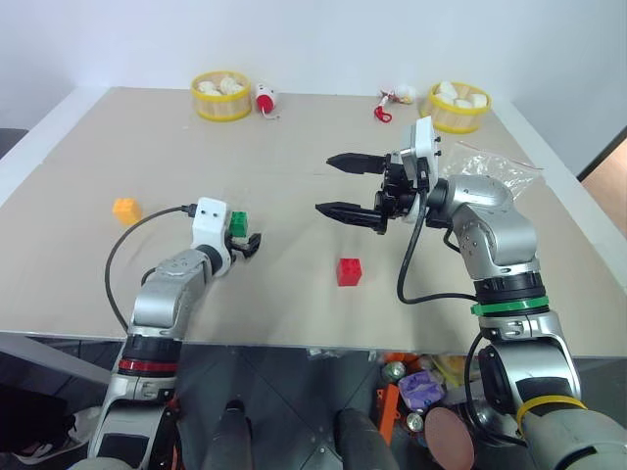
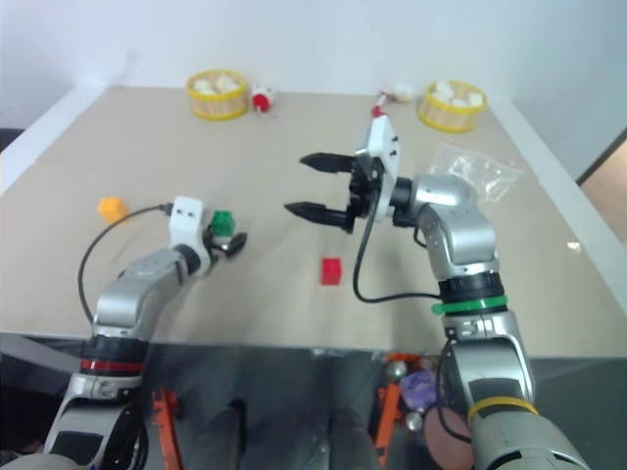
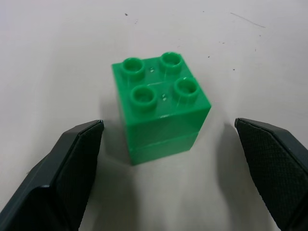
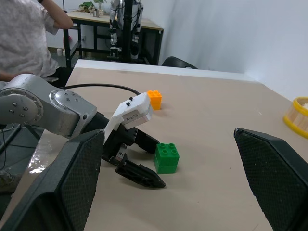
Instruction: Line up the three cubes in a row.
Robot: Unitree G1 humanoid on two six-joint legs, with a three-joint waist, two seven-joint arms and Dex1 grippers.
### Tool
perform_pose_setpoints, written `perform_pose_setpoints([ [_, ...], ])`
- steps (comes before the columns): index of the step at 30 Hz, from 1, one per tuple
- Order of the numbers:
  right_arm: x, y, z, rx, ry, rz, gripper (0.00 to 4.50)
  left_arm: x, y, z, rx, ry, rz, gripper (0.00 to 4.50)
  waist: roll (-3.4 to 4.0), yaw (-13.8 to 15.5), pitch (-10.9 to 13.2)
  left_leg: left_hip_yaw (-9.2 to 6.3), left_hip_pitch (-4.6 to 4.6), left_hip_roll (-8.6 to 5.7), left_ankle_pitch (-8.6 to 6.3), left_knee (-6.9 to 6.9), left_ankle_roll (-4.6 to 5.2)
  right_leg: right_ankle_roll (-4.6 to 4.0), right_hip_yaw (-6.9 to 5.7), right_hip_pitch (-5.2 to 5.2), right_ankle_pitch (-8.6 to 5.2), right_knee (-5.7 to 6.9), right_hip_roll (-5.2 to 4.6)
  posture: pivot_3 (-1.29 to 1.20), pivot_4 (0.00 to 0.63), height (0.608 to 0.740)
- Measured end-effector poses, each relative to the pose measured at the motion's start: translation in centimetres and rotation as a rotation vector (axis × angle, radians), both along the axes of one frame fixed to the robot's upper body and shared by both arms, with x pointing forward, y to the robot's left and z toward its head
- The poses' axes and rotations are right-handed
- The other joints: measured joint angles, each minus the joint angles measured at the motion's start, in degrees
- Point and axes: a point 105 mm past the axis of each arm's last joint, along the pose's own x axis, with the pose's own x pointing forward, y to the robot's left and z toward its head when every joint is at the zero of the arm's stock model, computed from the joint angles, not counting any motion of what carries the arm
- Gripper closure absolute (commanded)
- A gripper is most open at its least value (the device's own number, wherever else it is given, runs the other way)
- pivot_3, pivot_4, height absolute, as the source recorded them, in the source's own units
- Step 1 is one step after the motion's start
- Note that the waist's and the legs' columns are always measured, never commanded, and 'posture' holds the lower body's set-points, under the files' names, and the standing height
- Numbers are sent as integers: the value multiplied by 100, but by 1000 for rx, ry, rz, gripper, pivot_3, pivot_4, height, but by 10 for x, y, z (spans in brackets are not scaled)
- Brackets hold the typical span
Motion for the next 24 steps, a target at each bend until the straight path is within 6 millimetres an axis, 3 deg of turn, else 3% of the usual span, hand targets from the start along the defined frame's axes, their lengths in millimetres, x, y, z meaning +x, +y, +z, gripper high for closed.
perform_pose_setpoints([
  [2, 1, 0, 0, 2, 1, -1, 5, 0, -1, 0, 2, -2, 0, 248, 0, 4, 0, 0, 0, 0, 1, -4, 1, 3, -1, 0, -2, 0, 0, 0, 150, 740],
  [11, 2, 0, 3, 5, -11, -2, 0, 2, 10, 0, 24, 0, 49, 3185, 0, 3, 0, 0, 0, 0, 1, -6, 0, 6, -1, -1, -5, -1, 0, 0, 150, 740],
  [24, 2, 3, 0, -7, -9, 10, 0, 2, 19, 1, 71, -50, -27, 3206, 0, -17, 0, 0, 0, 1, 0, -8, -2, 3, -1, -9, -3, -1, 0, 0, 150, 740],
])
